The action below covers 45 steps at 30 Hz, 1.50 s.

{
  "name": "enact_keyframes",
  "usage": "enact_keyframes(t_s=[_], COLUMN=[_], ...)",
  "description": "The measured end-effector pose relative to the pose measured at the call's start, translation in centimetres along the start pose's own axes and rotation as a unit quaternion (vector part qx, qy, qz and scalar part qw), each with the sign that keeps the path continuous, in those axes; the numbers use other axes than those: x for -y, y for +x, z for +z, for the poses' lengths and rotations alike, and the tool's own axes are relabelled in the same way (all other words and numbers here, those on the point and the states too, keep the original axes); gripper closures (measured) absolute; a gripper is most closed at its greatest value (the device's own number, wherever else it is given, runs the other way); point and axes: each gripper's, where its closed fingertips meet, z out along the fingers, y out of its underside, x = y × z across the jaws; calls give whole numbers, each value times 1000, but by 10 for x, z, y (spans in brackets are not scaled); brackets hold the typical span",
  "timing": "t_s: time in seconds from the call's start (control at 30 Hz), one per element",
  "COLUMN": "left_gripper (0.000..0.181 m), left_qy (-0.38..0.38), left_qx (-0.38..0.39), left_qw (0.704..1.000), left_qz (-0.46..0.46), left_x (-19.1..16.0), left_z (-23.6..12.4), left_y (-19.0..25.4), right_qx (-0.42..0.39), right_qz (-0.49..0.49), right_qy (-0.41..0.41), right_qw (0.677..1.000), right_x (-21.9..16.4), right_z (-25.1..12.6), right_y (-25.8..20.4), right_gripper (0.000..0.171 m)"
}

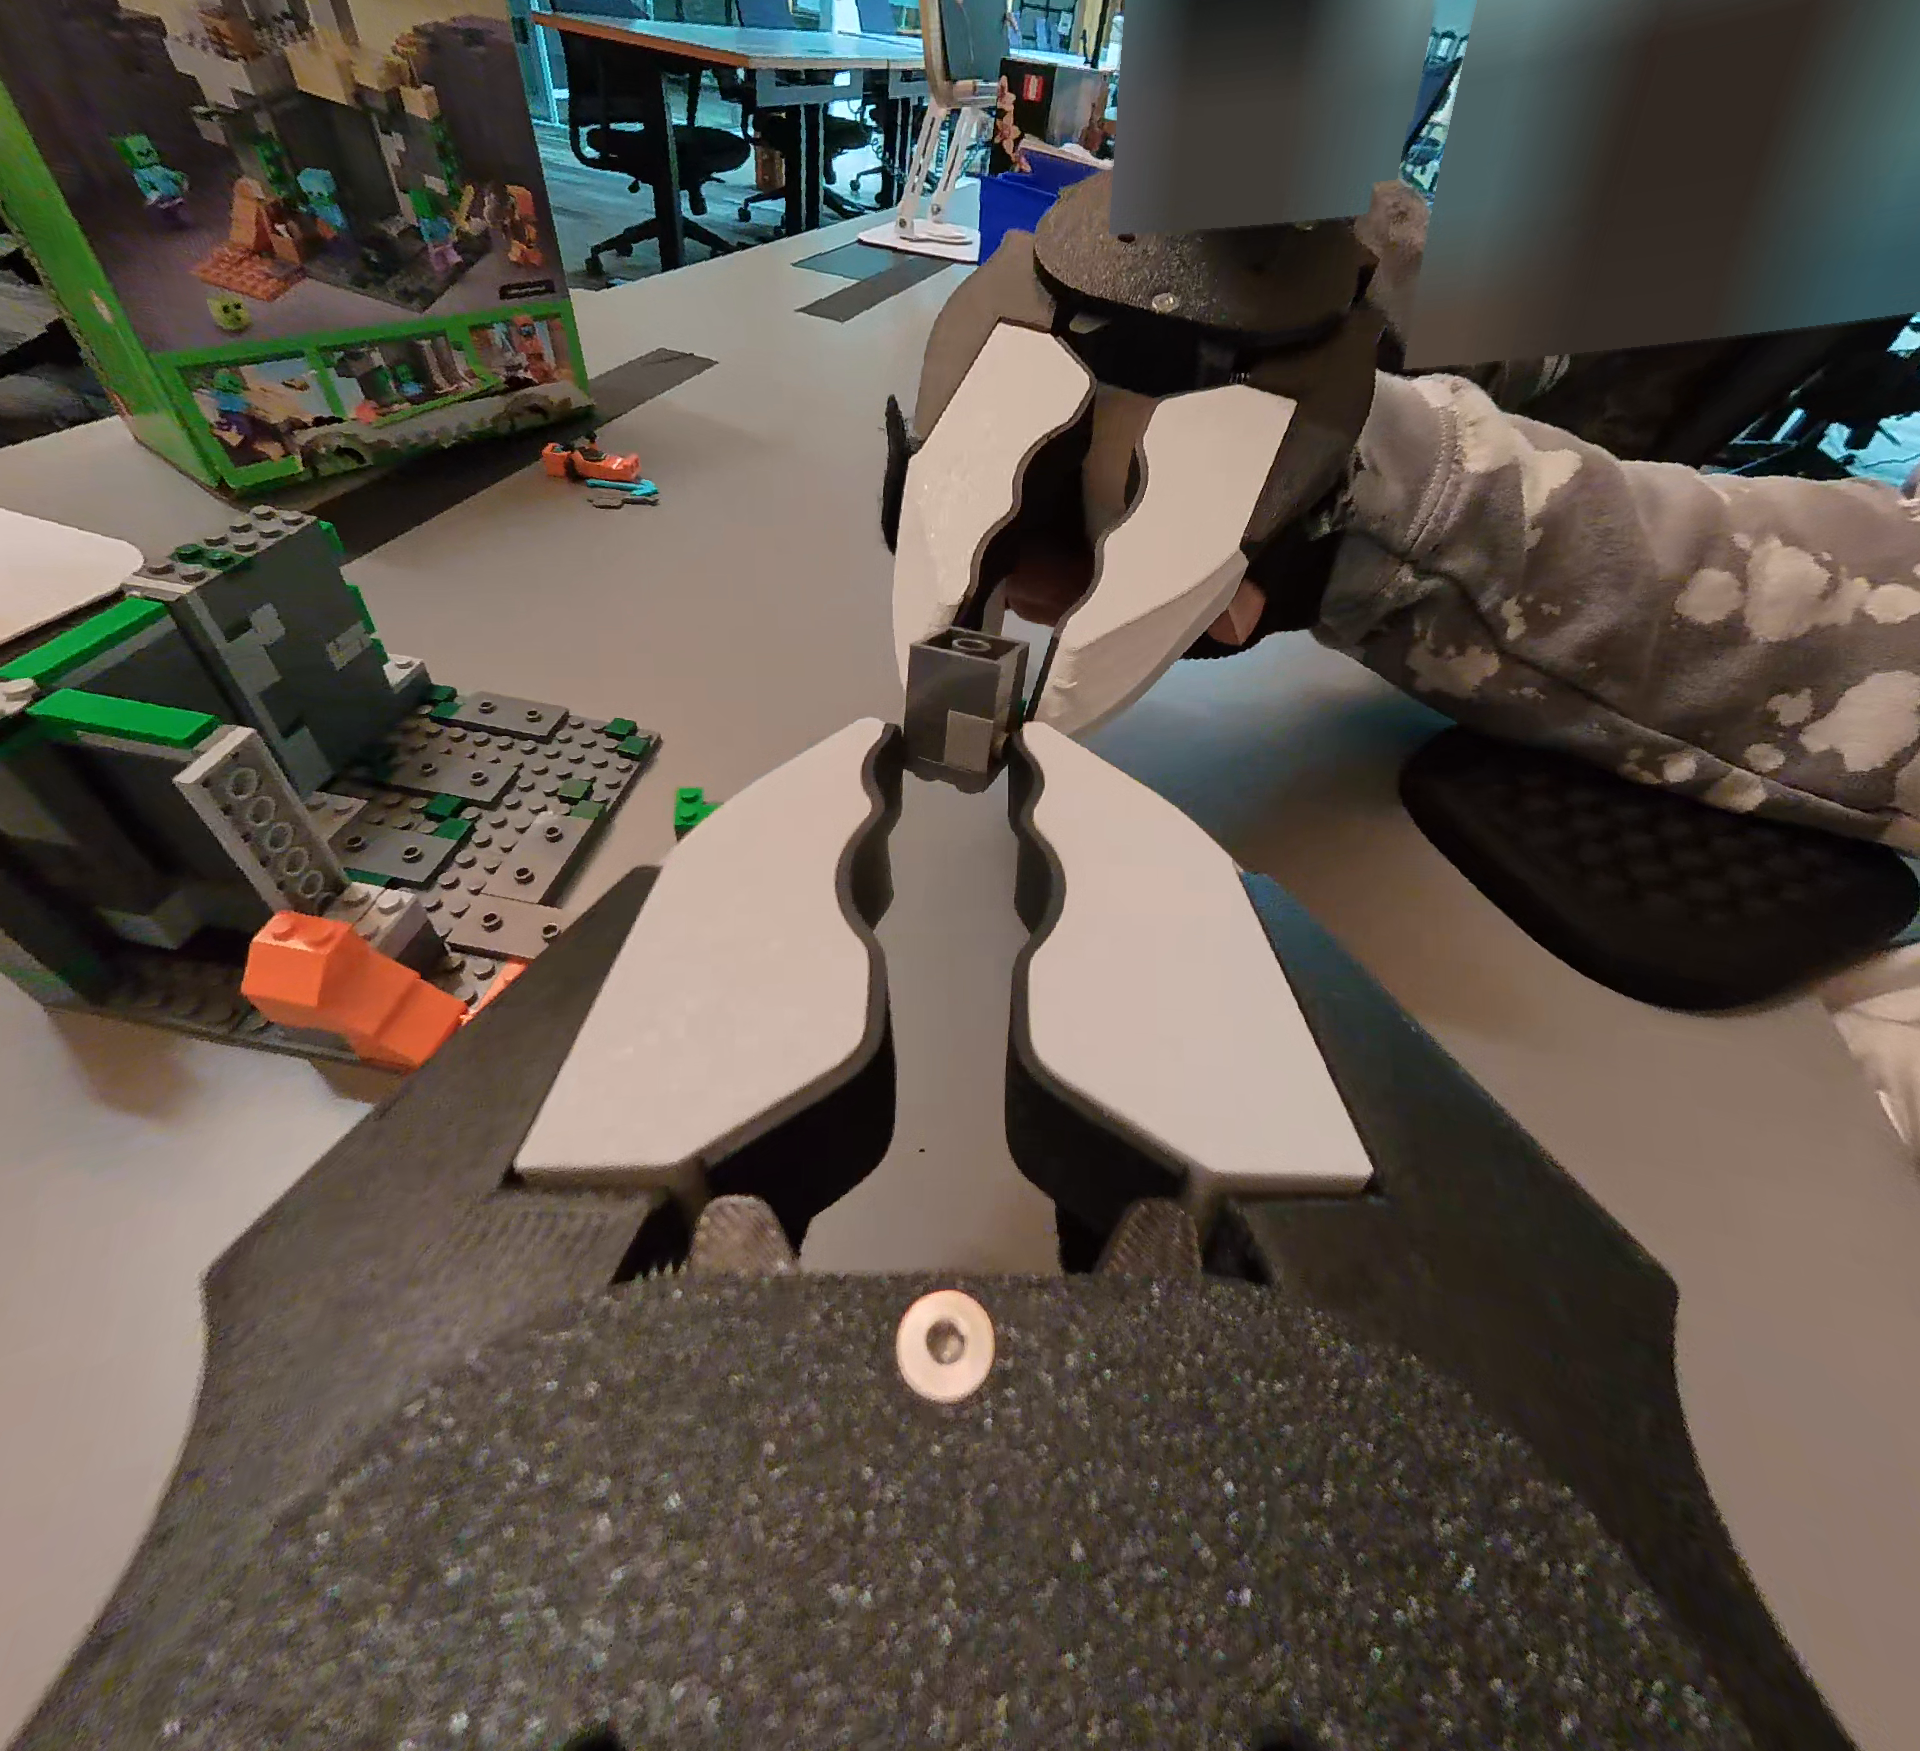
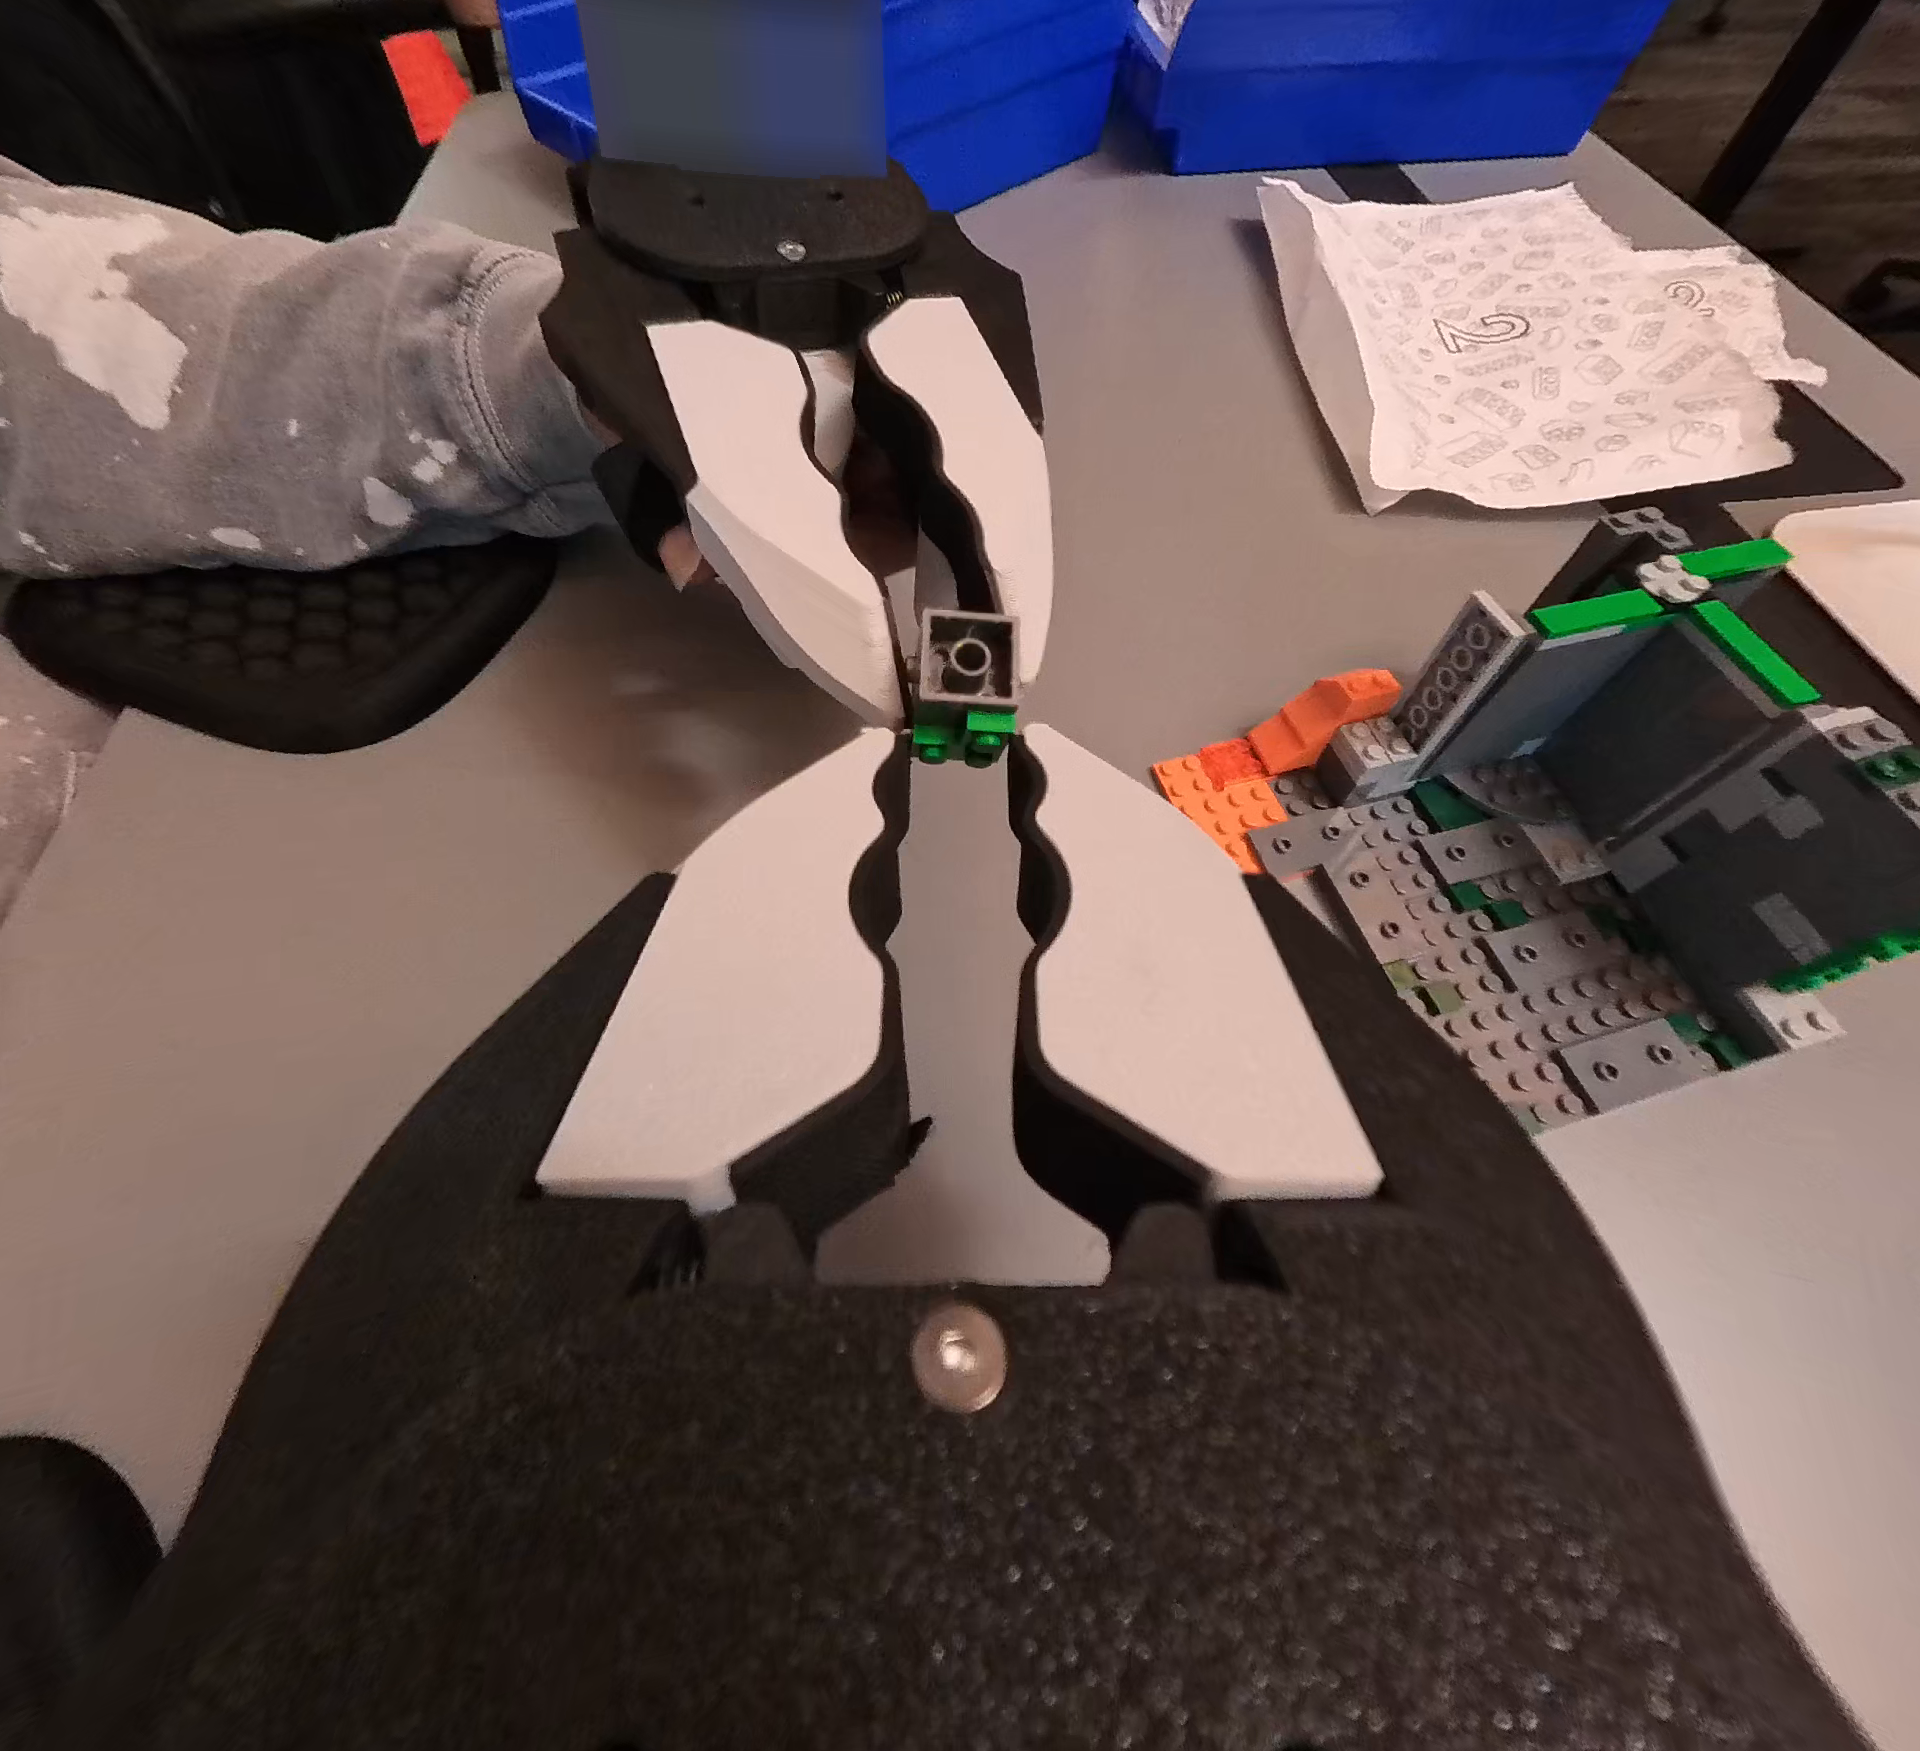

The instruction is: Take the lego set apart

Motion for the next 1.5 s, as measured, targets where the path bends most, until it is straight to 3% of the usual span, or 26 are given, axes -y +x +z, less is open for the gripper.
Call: enact_keyframes(t_s=[0.17, 0.33, 0.53, 0.9, 1.17, 1.37, 1.5], left_gripper=[161, 150, 163, 164, 164, 164, 164], left_qy=[-16, -49, -59, -61, -82, -70, -74], left_qx=[-8, -19, -41, -61, 43, 66, 65], left_qw=[1000, 997, 996, 996, 995, 995, 995], left_qz=[20, 52, 56, 24, 40, 22, 20], left_x=[-6, -18, -23, -18, -20, -17, -21], left_z=[1, 4, 5, -3, -2, -7, -5], left_y=[5, 10, 18, 18, -12, -23, -22], right_qx=[10, 28, 48, 51, -23, -34, -51], right_qz=[-18, -37, -41, -35, -24, -8, -12], right_qy=[-17, -48, -82, -60, -98, -107, -156], right_qw=[1000, 998, 995, 996, 995, 994, 986], right_x=[-5, -17, -30, -22, -27, -37, -58], right_z=[0, 3, 5, 10, 9, 7, 2], right_y=[-5, -12, -19, -21, 5, 13, 21], right_gripper=[155, 155, 155, 155, 155, 155, 155])
